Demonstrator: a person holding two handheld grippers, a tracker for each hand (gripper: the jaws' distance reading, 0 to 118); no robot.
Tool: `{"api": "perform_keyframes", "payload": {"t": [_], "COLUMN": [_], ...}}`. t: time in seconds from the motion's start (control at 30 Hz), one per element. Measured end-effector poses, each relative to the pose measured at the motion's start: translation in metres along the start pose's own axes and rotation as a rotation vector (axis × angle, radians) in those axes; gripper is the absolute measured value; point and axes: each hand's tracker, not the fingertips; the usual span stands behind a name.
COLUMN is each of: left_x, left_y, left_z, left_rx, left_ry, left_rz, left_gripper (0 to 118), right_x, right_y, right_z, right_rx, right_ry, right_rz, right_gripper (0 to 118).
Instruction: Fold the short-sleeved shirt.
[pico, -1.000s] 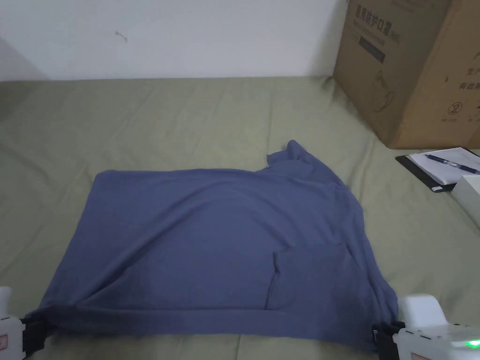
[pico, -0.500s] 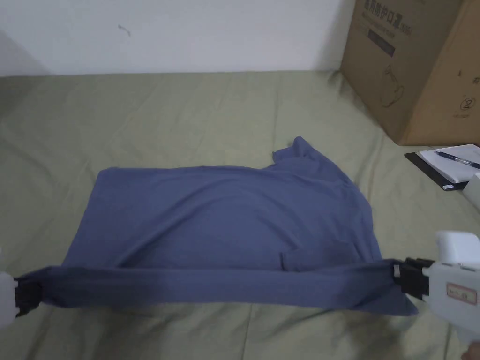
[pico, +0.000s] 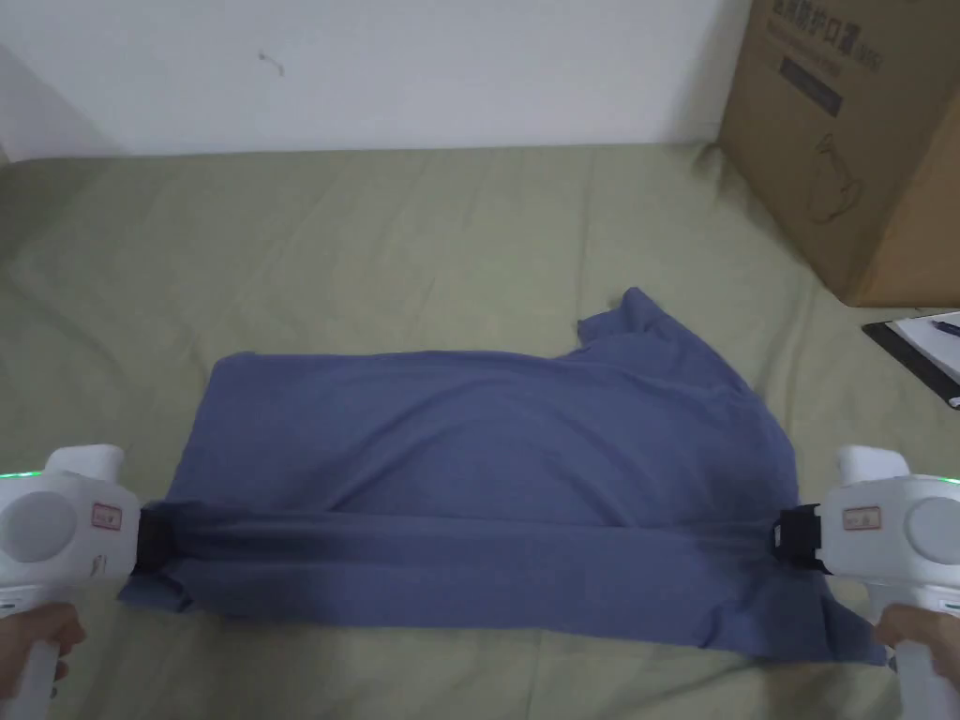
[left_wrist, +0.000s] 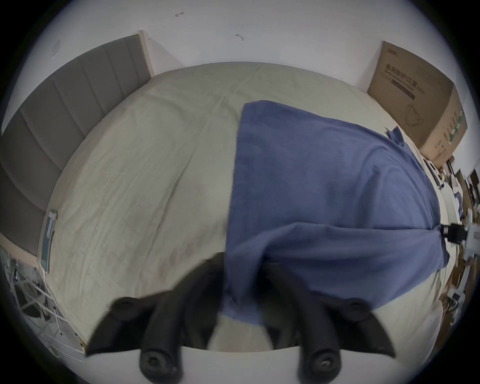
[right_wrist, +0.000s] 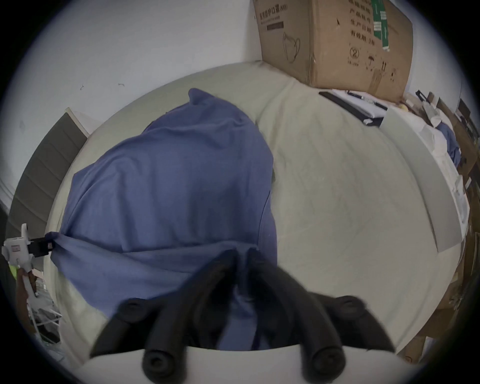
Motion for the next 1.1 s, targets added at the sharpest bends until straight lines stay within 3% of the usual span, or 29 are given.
{"api": "perform_keyframes", "payload": {"t": [0.03, 0.07, 0.13, 0.27, 0.3, 0.33, 0.37, 0.4, 0.43, 0.47, 0.5, 0.53, 0.8, 0.83, 0.87, 0.9, 0.93, 0.97, 1.1], "left_x": [-0.004, -0.009, -0.019, -0.036, -0.038, -0.039, -0.038, -0.035, -0.033, -0.031, -0.029, -0.027, -0.022, -0.023, -0.022, -0.020, -0.020, -0.021, -0.022], "left_y": [-0.002, -0.003, -0.015, -0.042, -0.052, -0.063, -0.071, -0.081, -0.091, -0.099, -0.107, -0.114, -0.100, -0.091, -0.083, -0.075, -0.069, -0.064, -0.055], "left_z": [0.004, 0.008, 0.026, 0.064, 0.072, 0.078, 0.083, 0.086, 0.087, 0.086, 0.082, 0.081, 0.069, 0.066, 0.062, 0.059, 0.050, 0.039, 0.007], "left_rx": [0.015, 0.018, 0.067, 0.088, 0.089, 0.096, 0.102, 0.104, 0.099, 0.099, 0.105, 0.102, 0.154, 0.148, 0.141, 0.120, 0.115, 0.093, 0.015], "left_ry": [0.012, 0.003, -0.024, -0.068, -0.081, -0.088, -0.088, -0.082, -0.074, -0.069, -0.062, -0.060, -0.063, -0.062, -0.060, -0.051, -0.054, -0.056, 0.027], "left_rz": [0.014, 0.022, 0.081, 0.150, 0.159, 0.154, 0.150, 0.146, 0.134, 0.126, 0.125, 0.118, 0.081, 0.074, 0.065, 0.044, 0.032, 0.021, 0.031], "left_gripper": [100, 100, 113, 116, 112, 102, 84, 51, 26, 8, 3, 0, 0, 4, 20, 61, 89, 99, 98], "right_x": [-0.001, 0.000, 0.001, 0.000, -0.001, -0.003, -0.005, -0.007, -0.010, -0.012, -0.016, -0.019, -0.020, -0.019, -0.017, -0.015, -0.015, -0.015, -0.012], "right_y": [-0.002, -0.004, -0.010, -0.029, -0.035, -0.042, -0.049, -0.056, -0.065, -0.073, -0.083, -0.092, -0.118, -0.118, -0.118, -0.117, -0.117, -0.117, -0.118], "right_z": [0.004, 0.008, 0.026, 0.070, 0.080, 0.087, 0.093, 0.098, 0.100, 0.100, 0.101, 0.103, 0.096, 0.097, 0.098, 0.099, 0.099, 0.099, 0.091], "right_rx": [0.007, 0.015, 0.057, 0.144, 0.171, 0.192, 0.183, 0.170, 0.164, 0.161, 0.167, 0.171, 0.130, 0.130, 0.133, 0.136, 0.140, 0.143, 0.116], "right_ry": [-0.010, -0.014, -0.004, 0.016, 0.031, 0.062, 0.087, 0.105, 0.121, 0.122, 0.119, 0.122, 0.149, 0.143, 0.149, 0.160, 0.163, 0.166, 0.157], "right_rz": [0.007, 0.021, 0.050, 0.057, 0.066, 0.074, 0.070, 0.055, 0.044, 0.035, 0.019, 0.016, -0.045, -0.061, -0.073, -0.088, -0.101, -0.105, -0.111], "right_gripper": [101, 101, 110, 104, 103, 98, 87, 61, 38, 16, 4, 1, 0, 0, 0, 0, 0, 0, 0]}}
